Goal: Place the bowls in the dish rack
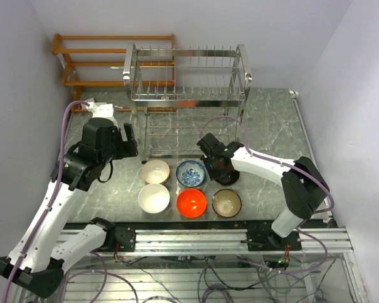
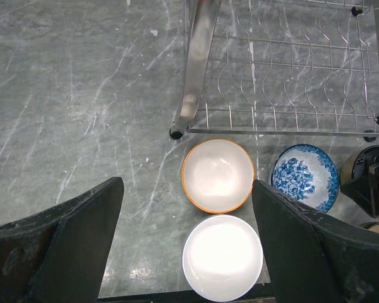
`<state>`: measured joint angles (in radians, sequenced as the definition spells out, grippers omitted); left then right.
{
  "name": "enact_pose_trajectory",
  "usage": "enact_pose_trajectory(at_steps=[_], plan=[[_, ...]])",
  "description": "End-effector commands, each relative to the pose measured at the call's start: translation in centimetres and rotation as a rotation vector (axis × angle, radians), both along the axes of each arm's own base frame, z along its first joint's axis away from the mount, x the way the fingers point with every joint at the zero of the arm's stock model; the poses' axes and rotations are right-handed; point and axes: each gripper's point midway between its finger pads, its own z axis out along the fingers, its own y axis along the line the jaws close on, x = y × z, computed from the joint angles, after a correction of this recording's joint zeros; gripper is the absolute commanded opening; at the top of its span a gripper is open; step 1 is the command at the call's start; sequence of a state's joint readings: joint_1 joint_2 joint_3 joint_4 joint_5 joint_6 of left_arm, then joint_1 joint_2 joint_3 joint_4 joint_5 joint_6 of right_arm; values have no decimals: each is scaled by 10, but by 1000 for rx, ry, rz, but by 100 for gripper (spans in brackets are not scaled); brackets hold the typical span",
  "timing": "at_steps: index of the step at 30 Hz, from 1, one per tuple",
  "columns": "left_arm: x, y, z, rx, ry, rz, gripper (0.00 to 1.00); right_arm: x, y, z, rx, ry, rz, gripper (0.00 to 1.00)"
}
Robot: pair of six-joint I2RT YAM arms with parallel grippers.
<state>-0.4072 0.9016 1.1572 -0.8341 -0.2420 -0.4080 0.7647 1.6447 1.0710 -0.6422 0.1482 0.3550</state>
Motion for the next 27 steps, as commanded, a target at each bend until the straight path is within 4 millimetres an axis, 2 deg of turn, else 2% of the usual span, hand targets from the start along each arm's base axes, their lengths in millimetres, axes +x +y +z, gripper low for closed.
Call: enact_pose_trajectory(at_steps=[1,4,9,18,23,27], plan=[[5,4,11,5,-46,16,93,6,0,-4,-9,-1,-9,14],[3,6,11,14,-47,16,93,6,1,-4,-10,6,-18,0],[1,11,13,38,-56,16,93,13,3,17,12,-21,-38,0],[1,11,11,46,-72,8,93,25,24,90,255,-67,-23,0],[2,9,13,34,-86,4,93,46,33,131,422,-99,-36,0],[4,9,15,34,-97,3,93,66,42,153,621,-95,-39,0]])
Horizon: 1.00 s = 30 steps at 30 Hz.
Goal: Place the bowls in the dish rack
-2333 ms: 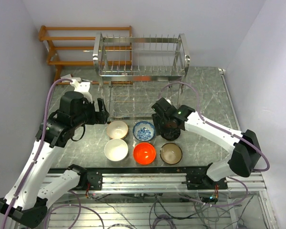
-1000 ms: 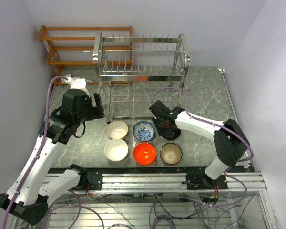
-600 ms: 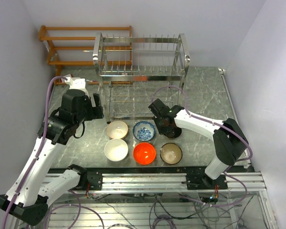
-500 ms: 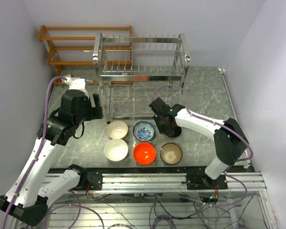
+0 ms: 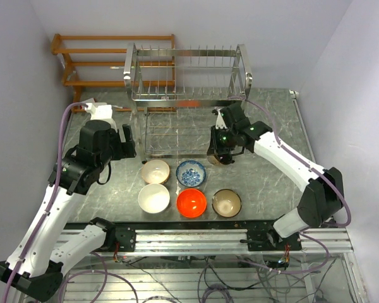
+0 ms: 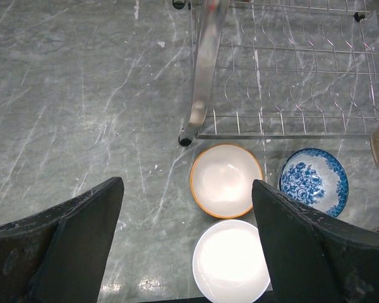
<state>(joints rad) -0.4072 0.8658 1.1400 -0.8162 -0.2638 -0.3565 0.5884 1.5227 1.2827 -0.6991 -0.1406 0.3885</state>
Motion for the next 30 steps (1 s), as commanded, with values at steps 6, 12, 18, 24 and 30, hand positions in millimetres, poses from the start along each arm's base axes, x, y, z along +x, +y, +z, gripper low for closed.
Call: enact_pose_trajectory(at_steps=[6,12,18,24,30], plan=[[4,7,17,3,-71,25,93,30,57,72,483,-93,118,0],[3,9,22,0,-84,39,93,41,77,86,645,-102,91,0],[2,11,22,2,-81,50,93,39,97,79,755,-63,60,0],[-1,13,19,2,-67,59,93,40,123,75,794,-40,63,0],[-3,17,17,28,-59,57,93,40,135,71,870,1,0,0]])
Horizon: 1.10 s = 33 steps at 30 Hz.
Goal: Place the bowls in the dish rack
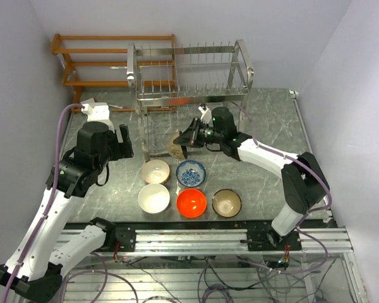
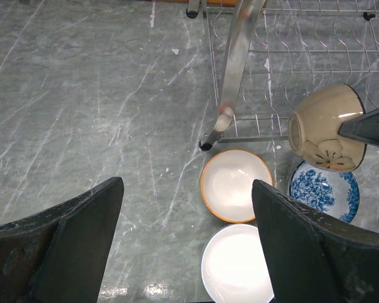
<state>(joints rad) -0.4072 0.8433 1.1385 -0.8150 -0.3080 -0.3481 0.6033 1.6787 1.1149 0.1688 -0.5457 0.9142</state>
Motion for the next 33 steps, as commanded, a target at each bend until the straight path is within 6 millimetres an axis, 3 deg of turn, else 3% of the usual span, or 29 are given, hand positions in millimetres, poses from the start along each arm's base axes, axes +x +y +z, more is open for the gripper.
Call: enact_pose_trajectory(at_steps=[1,9,20,33], plan=[[-2,7,11,12,-28,21,93,12,12,37,165,-47,-55,0],[-3,8,12,37,-29,0,93,33,38,46,331,-24,-76,0],[-6,14,16,74,-43,-5,93,69,58,42,431,-12,-101,0],[-5,16,11,88,-31,7,93,87,63,30,574,51,-63,0]])
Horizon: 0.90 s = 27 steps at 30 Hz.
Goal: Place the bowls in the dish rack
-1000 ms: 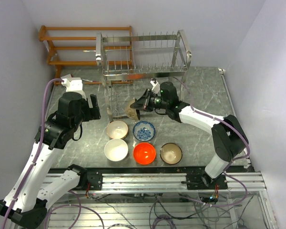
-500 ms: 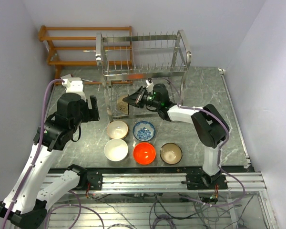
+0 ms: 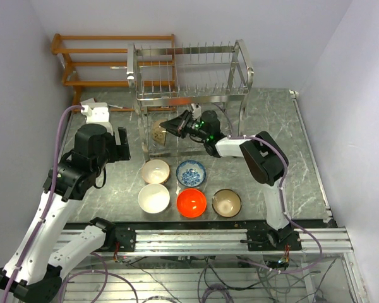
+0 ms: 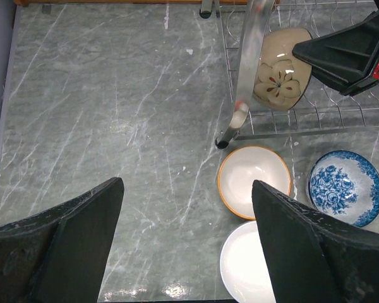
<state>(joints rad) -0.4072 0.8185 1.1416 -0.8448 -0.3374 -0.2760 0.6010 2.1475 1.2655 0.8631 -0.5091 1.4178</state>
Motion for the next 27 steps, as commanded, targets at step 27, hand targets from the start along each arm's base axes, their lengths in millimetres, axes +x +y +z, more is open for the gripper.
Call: enact_pose_trajectory(at_steps=[27], plan=[[6,4,2,11,-12,27,93,-5,-4,-10,185,46,57,0]])
